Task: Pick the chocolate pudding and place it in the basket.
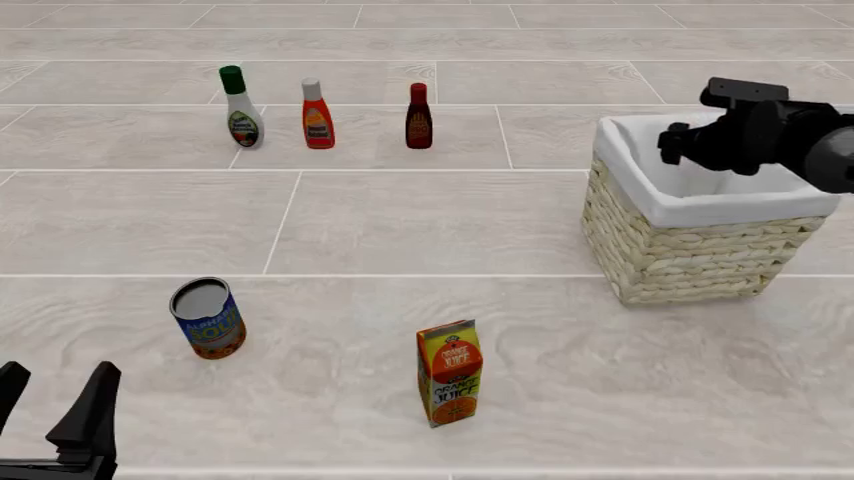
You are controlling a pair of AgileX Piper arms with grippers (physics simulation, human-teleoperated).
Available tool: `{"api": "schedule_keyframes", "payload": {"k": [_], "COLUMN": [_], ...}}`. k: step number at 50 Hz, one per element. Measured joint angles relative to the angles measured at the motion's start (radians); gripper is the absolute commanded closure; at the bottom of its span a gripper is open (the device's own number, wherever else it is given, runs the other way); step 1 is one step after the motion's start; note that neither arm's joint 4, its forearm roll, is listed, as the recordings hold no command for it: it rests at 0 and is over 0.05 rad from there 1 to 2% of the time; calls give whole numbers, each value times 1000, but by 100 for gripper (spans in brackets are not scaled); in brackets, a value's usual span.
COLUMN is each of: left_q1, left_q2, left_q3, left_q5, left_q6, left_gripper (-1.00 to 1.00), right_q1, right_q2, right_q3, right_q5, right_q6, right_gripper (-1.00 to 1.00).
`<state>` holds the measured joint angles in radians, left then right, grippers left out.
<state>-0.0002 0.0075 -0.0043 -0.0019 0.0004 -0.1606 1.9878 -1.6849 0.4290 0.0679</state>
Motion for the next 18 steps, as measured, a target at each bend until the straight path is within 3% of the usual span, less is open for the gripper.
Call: {"api": "schedule_keyframes", "payload": {"k": [18], "left_q1": [0], "left_q2": [0], "left_q3": [0], "left_q5": [0], "left_q6": [0], "left_gripper": [-100], "right_q1": [16], "right_q2": [-17], "right_q3": [-16], "right_q5": [16], "right_q6": [9], "right_gripper": [-100]}}
